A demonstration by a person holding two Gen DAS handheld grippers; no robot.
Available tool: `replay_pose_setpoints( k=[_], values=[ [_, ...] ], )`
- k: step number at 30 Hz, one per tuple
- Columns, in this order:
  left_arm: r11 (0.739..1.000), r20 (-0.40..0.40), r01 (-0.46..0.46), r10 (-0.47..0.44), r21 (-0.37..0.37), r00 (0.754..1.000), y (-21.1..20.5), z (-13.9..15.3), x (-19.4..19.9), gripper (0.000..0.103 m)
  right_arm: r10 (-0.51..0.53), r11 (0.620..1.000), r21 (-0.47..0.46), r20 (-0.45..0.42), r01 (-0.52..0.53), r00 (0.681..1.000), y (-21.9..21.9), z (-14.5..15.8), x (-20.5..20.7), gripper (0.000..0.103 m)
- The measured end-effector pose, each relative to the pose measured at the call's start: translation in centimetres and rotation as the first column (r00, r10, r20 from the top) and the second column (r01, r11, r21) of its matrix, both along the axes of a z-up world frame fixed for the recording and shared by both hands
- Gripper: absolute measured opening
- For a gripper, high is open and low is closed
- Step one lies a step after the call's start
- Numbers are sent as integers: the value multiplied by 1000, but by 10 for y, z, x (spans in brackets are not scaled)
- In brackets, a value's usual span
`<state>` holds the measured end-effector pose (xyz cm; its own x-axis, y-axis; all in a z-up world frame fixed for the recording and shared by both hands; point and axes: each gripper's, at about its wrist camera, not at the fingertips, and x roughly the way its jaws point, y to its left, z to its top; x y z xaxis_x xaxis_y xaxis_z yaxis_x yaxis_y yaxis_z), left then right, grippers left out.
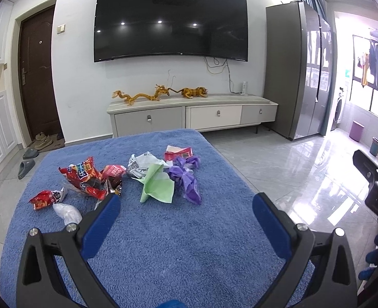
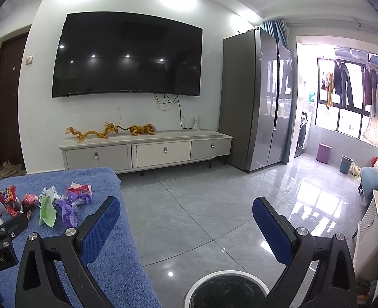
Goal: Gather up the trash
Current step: 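Move both tools toward the pile of wrappers on the blue towel, then grasp the clear plastic bag with the left tool while the right tool grasps the purple wrapper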
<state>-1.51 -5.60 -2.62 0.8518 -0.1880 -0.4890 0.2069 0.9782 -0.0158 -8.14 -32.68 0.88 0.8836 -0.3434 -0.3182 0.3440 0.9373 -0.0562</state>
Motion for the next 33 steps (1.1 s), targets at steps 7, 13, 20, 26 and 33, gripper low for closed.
replay_pose_setpoints(
  k=[7, 13, 20, 26, 33],
  values=[
    [999, -26, 40, -40, -25, 999, 3, -3, 5, 103, -6, 1000, -10, -5, 6, 1000, 1, 1, 0, 103],
    [995, -36, 94, -95, -10, 995, 5, -8, 8, 103, 25, 1000, 0, -29, -25, 999, 9, -2, 9, 103],
    [996, -82, 87, -89, -30, 993, 29, -20, 21, 103, 100, 994, -22, -90, -103, 991, 30, -8, 28, 103],
    [999, -152, -1, -7, -53, 988, 76, -35, 36, 103, 237, 971, 7, -140, -238, 961, 55, -17, 54, 103],
    [982, -225, -144, 113, -122, 968, 151, -51, 56, 103, 441, 897, 122, -245, -424, 863, 97, -44, 106, 103]
  ],
)
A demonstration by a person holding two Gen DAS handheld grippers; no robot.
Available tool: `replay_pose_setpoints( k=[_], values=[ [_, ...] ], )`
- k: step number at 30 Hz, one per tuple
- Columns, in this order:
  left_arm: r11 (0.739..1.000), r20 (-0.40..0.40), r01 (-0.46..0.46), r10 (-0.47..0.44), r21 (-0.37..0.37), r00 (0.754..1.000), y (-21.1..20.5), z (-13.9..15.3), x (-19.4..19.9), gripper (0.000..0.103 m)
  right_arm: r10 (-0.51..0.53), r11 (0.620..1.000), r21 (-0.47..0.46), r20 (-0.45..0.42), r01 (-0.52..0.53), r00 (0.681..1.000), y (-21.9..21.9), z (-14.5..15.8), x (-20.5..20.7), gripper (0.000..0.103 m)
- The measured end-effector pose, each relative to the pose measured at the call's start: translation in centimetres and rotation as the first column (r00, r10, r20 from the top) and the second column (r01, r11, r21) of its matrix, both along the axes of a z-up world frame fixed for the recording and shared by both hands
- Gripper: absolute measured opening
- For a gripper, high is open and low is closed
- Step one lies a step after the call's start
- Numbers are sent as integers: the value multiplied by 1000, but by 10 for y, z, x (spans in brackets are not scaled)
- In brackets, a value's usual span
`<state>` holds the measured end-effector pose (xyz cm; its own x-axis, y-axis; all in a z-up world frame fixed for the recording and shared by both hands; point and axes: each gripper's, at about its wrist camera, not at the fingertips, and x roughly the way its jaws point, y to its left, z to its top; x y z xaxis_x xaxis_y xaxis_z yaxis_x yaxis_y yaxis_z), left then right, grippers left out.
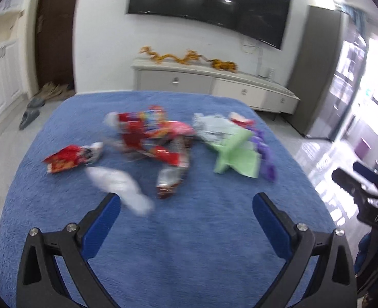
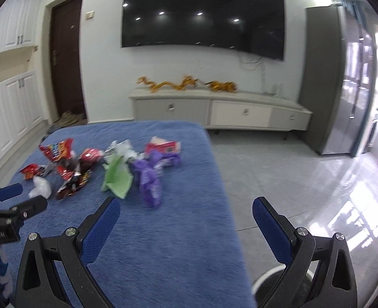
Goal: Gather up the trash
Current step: 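Grasp the clear plastic bag with the left tool while the right tool grasps the purple wrapper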
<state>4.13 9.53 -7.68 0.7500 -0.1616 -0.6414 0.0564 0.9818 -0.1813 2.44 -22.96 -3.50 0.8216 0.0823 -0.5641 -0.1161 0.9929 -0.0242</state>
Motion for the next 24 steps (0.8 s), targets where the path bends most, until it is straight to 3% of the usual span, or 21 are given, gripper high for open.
replay_pose_setpoints(
  k=[6, 8, 10, 13, 15, 17, 19, 21, 23, 24],
  values=[
    [994, -38, -102, 101, -28, 994, 43, -10, 24, 103, 53, 995, 87, -82, -46, 995, 11, -18, 54, 103],
    [993, -52, -119, 117, -24, 992, 49, -15, 35, 98, 53, 994, 96, -106, -43, 993, 10, -24, 71, 98],
    [991, -81, -131, 129, -20, 988, 54, -24, 47, 89, 64, 992, 114, -142, -48, 988, 10, -32, 89, 83],
    [991, -120, -134, 131, -21, 984, 54, -36, 57, 84, 67, 990, 135, -197, -41, 978, 12, -44, 111, 68],
    [991, -143, -132, 127, -22, 982, 53, -44, 61, 81, 89, 986, 156, -232, -53, 969, 14, -54, 122, 68],
    [992, -169, -126, 119, -31, 978, 54, -52, 62, 70, 102, 986, 152, -254, -64, 962, 17, -63, 128, 64],
    [991, -179, -129, 121, -35, 976, 56, -56, 60, 57, 114, 985, 154, -283, -72, 952, 19, -72, 133, 41],
    [990, -174, -134, 125, -42, 977, 58, -54, 57, 51, 134, 980, 180, -299, -82, 945, 17, -79, 133, 27],
    [989, -170, -141, 130, -50, 977, 62, -54, 52, 47, 141, 980, 180, -295, -90, 945, 14, -79, 128, 25],
    [989, -168, -136, 125, -59, 978, 64, -53, 48, 38, 143, 979, 180, -286, -93, 947, 12, -77, 123, 24]
  ],
)
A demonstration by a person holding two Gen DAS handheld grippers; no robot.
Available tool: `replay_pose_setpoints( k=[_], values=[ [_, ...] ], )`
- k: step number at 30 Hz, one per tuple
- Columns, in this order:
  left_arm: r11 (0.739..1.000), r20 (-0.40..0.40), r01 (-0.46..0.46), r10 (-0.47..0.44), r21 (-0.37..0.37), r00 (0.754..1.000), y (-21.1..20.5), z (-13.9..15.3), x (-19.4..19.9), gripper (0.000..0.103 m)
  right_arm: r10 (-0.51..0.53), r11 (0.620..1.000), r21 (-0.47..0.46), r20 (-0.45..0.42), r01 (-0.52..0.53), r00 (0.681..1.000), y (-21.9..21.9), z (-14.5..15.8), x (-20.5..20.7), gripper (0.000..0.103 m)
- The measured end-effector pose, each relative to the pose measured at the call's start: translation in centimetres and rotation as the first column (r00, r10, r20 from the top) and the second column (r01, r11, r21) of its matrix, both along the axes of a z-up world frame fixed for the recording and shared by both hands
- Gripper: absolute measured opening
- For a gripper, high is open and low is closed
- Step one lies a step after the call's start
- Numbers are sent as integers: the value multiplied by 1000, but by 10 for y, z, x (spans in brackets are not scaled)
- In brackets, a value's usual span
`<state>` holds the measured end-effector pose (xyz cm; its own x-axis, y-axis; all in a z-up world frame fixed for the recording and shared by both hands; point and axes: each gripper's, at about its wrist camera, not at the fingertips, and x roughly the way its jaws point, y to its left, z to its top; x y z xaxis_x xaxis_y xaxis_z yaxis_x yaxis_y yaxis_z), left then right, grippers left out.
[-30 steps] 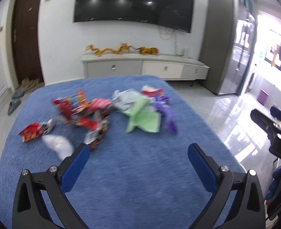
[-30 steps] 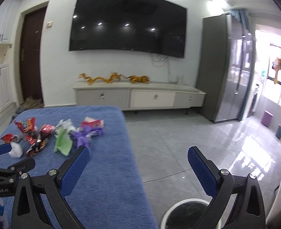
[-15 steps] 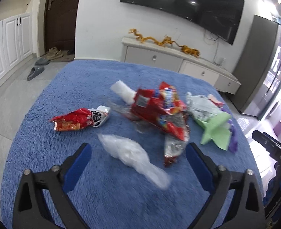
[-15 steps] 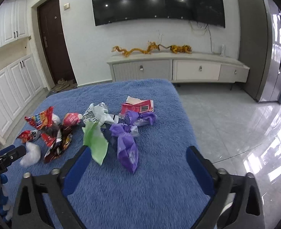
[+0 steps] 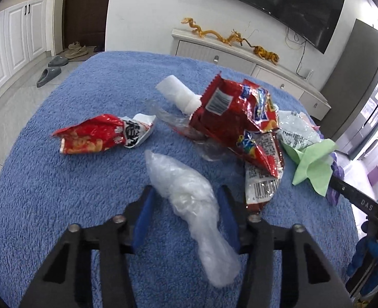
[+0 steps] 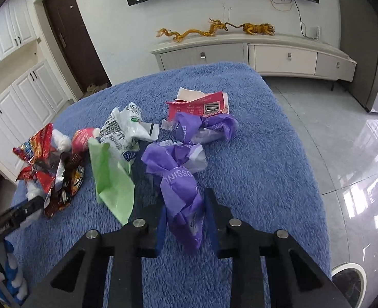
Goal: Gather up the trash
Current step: 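Grasp the clear plastic bag with the left tool while the right tool grasps the purple wrapper, then carry both items over the white bin and open both tools to drop them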
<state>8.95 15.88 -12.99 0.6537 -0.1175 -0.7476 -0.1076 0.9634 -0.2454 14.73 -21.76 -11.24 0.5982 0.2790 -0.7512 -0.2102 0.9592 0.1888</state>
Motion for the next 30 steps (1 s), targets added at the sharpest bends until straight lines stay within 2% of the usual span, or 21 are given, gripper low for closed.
replay_pose_setpoints(
  k=[4, 12, 15, 18, 21, 24, 27, 30],
  values=[
    [1000, 16, 20, -20, -14, 1000, 1, 5, -15, 31, 1, 1000, 22, 45, -2, 999, -9, 12, -24, 22],
    [994, 86, 103, -100, -25, 991, -13, 42, -53, 29, 42, 996, 78, 134, -53, 990, -26, 40, -93, 22],
    [985, 124, 170, -166, -21, 978, -35, 63, -62, 29, 23, 994, 98, 167, -40, 986, -45, 54, -118, 22],
    [965, 157, 263, -258, -14, 953, -71, 83, -65, 29, -39, 994, 109, 193, 18, 980, -76, 67, -141, 22],
    [925, 177, 380, -373, -6, 911, -122, 99, -65, 29, -136, 990, 71, 226, 123, 964, -118, 76, -164, 22],
    [865, 169, 502, -494, -4, 853, -179, 107, -65, 29, -232, 973, 37, 225, 230, 946, -161, 69, -186, 22],
    [787, 138, 616, -612, 18, 778, -244, 105, -68, 29, -317, 948, 26, 188, 318, 930, -201, 51, -202, 22],
    [713, 85, 701, -701, 34, 709, -305, 96, -74, 29, -408, 913, 45, 113, 405, 906, -240, 16, -218, 22]
  ],
)
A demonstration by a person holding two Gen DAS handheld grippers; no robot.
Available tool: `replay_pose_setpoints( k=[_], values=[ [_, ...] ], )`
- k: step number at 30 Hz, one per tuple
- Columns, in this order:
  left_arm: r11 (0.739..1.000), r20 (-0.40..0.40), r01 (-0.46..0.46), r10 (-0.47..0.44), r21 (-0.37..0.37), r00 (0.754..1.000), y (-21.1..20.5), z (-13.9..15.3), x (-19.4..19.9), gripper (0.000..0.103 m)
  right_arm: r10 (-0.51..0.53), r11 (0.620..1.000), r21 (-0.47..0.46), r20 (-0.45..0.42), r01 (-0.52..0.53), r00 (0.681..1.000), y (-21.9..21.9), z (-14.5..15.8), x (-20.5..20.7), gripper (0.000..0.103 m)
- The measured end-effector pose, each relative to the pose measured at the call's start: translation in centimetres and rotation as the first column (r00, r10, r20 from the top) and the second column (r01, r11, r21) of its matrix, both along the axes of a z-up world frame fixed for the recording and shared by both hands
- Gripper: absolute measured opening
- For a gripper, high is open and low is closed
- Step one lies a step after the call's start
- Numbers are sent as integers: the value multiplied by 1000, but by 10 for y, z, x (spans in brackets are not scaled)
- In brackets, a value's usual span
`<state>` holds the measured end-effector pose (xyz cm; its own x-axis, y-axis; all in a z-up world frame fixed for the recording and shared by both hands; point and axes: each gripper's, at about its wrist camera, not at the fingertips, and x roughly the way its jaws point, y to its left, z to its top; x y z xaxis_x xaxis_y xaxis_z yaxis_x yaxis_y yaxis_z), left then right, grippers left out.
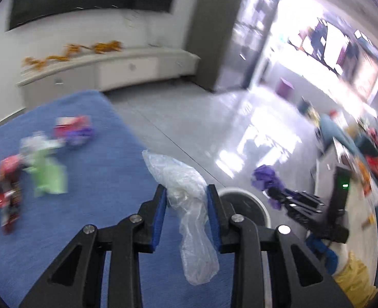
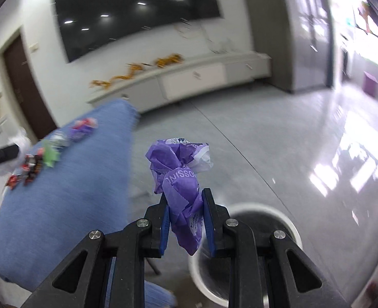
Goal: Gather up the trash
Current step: 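Carry both items over the white bin and open both tools to drop them, then return both tools to the wrappers on the towel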
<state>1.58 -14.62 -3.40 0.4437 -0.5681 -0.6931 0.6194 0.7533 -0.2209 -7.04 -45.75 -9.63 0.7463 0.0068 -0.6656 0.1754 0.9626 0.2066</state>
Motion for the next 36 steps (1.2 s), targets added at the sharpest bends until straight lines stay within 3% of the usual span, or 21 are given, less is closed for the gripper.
replay_pose_setpoints(
  k=[5, 8, 13, 15, 16, 18, 22, 26, 31, 36],
  values=[
    [982, -64, 164, -159, 89, 985, -100, -32, -3, 30, -118, 986, 104, -105, 129, 987, -56, -56, -18, 22],
    [965, -96, 230, -219, 125, 971, -143, -50, 4, 31, -147, 975, 145, -144, 168, 979, -76, -74, -25, 22],
    [938, -141, 305, -283, 168, 949, -197, -77, 1, 34, -151, 965, 181, -200, 188, 968, -93, -95, -27, 26],
    [933, -166, 325, -299, 155, 940, -206, -82, 1, 41, -150, 963, 190, -218, 192, 965, -97, -100, -25, 34],
    [932, -184, 334, -306, 141, 934, -208, -84, 2, 51, -155, 961, 191, -228, 200, 961, -98, -103, -26, 43],
    [934, -185, 336, -310, 125, 932, -212, -85, 1, 62, -160, 958, 194, -243, 210, 957, -101, -106, -29, 47],
    [943, -185, 320, -300, 92, 936, -207, -77, 2, 62, -158, 964, 170, -255, 205, 954, -96, -98, -33, 47],
    [956, -109, 287, -279, 64, 954, -190, -56, -5, 62, -168, 969, 142, -227, 203, 959, -94, -81, -41, 47],
    [977, -9, 213, -213, 6, 977, -141, -24, -15, 62, -187, 970, 125, -163, 209, 969, -84, -57, -50, 47],
    [986, 33, 166, -166, -7, 986, -85, 0, -21, 62, -178, 980, 77, -98, 186, 979, -61, -19, -51, 47]
  ],
)
